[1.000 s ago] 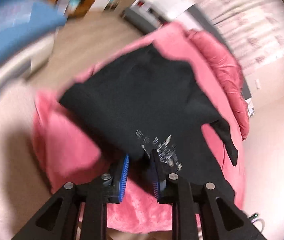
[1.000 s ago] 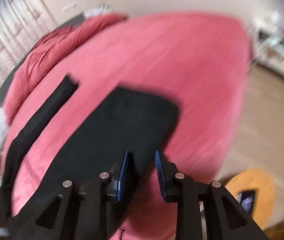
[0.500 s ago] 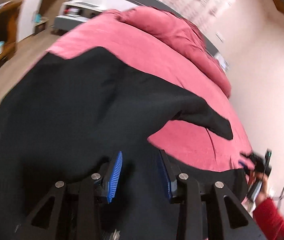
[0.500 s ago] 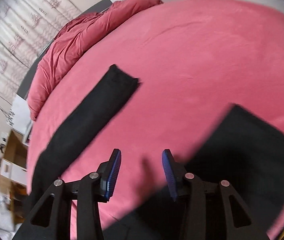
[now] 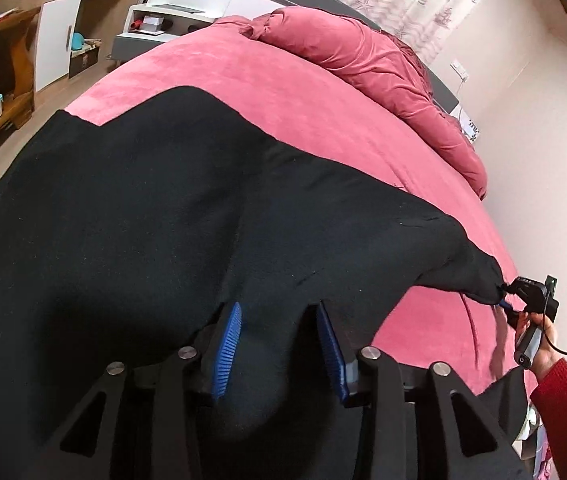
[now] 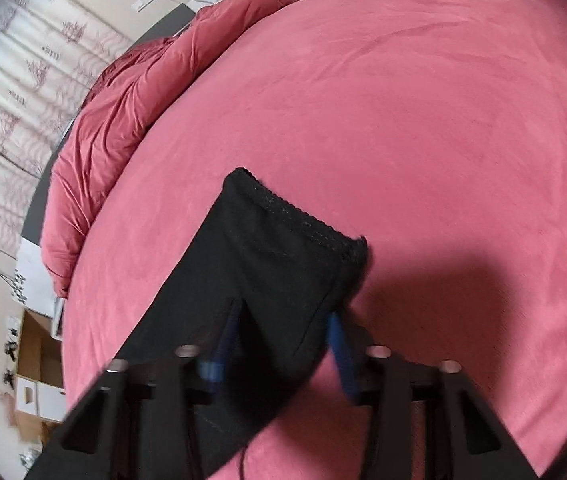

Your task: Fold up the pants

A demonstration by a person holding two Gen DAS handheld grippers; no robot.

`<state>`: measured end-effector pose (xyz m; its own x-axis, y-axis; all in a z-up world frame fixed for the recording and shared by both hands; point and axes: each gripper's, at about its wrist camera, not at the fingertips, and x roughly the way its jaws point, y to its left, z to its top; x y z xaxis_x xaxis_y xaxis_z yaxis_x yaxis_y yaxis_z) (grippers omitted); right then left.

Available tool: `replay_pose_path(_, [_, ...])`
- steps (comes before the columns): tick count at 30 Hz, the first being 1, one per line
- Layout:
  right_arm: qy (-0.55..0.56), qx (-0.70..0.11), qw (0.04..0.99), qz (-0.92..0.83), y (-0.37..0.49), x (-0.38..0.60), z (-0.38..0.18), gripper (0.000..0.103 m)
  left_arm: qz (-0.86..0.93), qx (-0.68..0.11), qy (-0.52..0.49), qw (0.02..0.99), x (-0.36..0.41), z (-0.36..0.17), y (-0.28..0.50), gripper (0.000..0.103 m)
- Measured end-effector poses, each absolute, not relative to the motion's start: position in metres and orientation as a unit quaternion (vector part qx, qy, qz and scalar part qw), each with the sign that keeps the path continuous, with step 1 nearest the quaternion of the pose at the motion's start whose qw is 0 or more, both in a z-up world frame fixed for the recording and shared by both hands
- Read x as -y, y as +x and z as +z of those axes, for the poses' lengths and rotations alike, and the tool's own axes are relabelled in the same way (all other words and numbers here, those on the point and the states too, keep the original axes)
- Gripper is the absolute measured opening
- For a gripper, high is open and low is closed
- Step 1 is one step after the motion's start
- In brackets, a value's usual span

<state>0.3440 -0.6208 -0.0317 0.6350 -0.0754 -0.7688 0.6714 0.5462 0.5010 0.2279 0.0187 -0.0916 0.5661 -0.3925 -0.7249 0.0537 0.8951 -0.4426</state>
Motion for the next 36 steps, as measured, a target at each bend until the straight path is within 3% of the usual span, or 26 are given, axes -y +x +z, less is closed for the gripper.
replay_pose_path(2, [0.406,-0.356,0.808,-0.236,0.343,0.620,-0.024,0.014,-0.127,-0.447,-0.189,0.865,-0.020,-0.090,0.228,0.043])
replay_pose_path(7, [0.367,-0.331,0.829,-0.261,0.304,0.623,0.013,0.011,-0.120,-0.451,-0.185,0.865,-0.019,-0.084,0.227,0.046])
replay_pose_path(11, [0.343,-0.311,0.837,-0.293,0.270,0.639,0.041,0.011,-0.115,-0.443,-0.196,0.867,-0.025,-0.078,0.221,0.061])
replay_pose_path(13, [0.331,-0.310,0.834,-0.314,0.253,0.650,0.046,0.011,-0.110,-0.442,-0.193,0.869,-0.027,-0.078,0.220,0.061])
replay_pose_path(21, [0.380,-0.376,0.775,-0.339,0.211,0.676,-0.022,0.011,-0.106,-0.460,-0.153,0.868,-0.026,-0.088,0.222,0.061])
replay_pose_path(24, [0.369,-0.375,0.780,-0.339,0.203,0.678,-0.025,0.021,-0.108,-0.466,-0.158,0.864,-0.032,-0.083,0.227,0.061])
replay_pose_path(26, [0.347,-0.390,0.778,-0.349,0.201,0.680,-0.017,0.040,-0.104,-0.464,-0.158,0.866,-0.038,-0.076,0.233,0.061])
replay_pose_path(27, [0.335,-0.394,0.777,-0.358,0.197,0.681,-0.012,0.055,-0.097,-0.463,-0.153,0.867,-0.046,-0.073,0.239,0.061])
replay_pose_path(36, [0.233,-0.397,0.816,-0.351,0.209,0.654,0.040,0.056,-0.007,-0.487,-0.202,0.850,-0.128,-0.059,0.300,0.061])
